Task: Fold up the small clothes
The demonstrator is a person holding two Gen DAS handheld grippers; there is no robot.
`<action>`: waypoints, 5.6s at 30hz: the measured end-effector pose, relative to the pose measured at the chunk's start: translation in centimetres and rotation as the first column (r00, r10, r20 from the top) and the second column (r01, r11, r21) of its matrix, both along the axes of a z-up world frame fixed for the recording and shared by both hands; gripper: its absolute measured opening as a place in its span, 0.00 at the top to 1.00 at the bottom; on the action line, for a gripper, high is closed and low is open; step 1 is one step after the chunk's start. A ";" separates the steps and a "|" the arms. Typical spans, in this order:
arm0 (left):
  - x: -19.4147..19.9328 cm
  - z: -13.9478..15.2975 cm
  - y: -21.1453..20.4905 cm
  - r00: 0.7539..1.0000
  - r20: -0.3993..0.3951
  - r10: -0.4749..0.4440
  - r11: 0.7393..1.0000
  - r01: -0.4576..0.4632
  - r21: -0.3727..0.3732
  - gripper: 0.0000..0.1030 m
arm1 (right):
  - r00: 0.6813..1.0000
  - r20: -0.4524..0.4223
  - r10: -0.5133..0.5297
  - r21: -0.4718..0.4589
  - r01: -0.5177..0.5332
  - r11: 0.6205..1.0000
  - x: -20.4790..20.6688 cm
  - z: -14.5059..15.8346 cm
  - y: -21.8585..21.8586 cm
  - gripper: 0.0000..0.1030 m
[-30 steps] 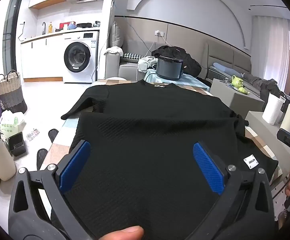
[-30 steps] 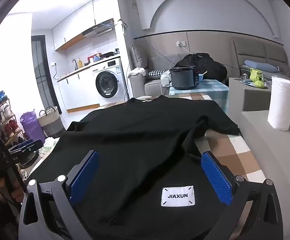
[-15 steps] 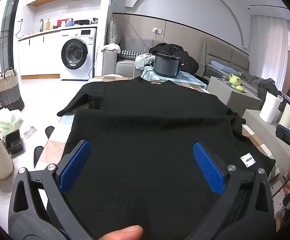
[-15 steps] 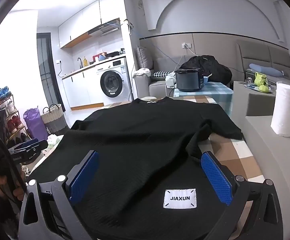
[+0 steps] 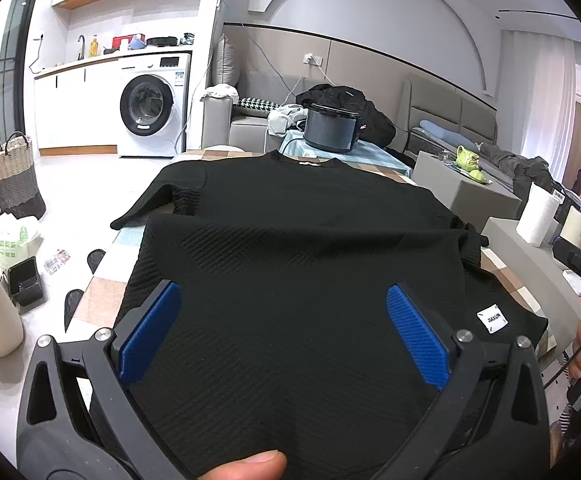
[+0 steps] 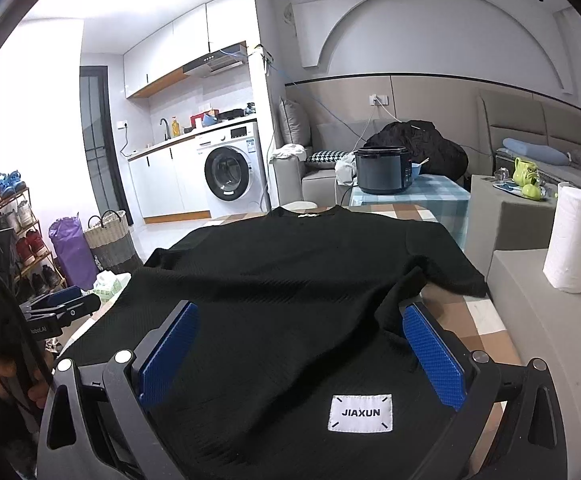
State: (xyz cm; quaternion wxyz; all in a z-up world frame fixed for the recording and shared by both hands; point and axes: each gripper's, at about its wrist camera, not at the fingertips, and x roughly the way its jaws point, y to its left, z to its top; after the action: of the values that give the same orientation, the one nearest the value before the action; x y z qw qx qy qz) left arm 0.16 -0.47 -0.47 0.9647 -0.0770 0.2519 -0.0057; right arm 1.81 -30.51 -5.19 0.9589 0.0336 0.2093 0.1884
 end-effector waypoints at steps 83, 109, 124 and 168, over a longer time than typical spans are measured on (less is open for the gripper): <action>1.7 -0.2 2.5 0.999 -0.021 0.035 0.999 -0.035 -0.016 0.00 | 0.991 -0.120 -0.062 0.095 0.073 0.993 1.6 -0.5 -0.7 0.00; 14.1 2.1 5.6 0.998 -0.050 0.028 0.999 -0.029 -0.036 0.13 | 0.849 -0.511 -0.139 0.426 0.390 0.816 15.3 -2.4 -9.5 0.15; 21.6 0.5 7.8 0.987 -0.132 0.087 0.995 -0.093 -0.037 0.16 | 0.648 -0.705 -0.287 0.364 0.678 0.639 24.3 -8.0 -16.9 0.24; 20.2 -1.3 11.4 0.976 -0.132 0.172 0.981 -0.182 -0.070 0.15 | 0.840 -0.538 0.070 -0.057 -0.118 0.991 32.4 -3.9 4.6 0.65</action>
State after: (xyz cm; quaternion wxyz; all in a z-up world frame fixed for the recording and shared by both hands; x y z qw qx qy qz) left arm 20.35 10.91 -1.77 0.9397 -0.1389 0.3035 0.0748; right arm 34.25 -25.92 -9.10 0.8528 0.0324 0.4775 0.2090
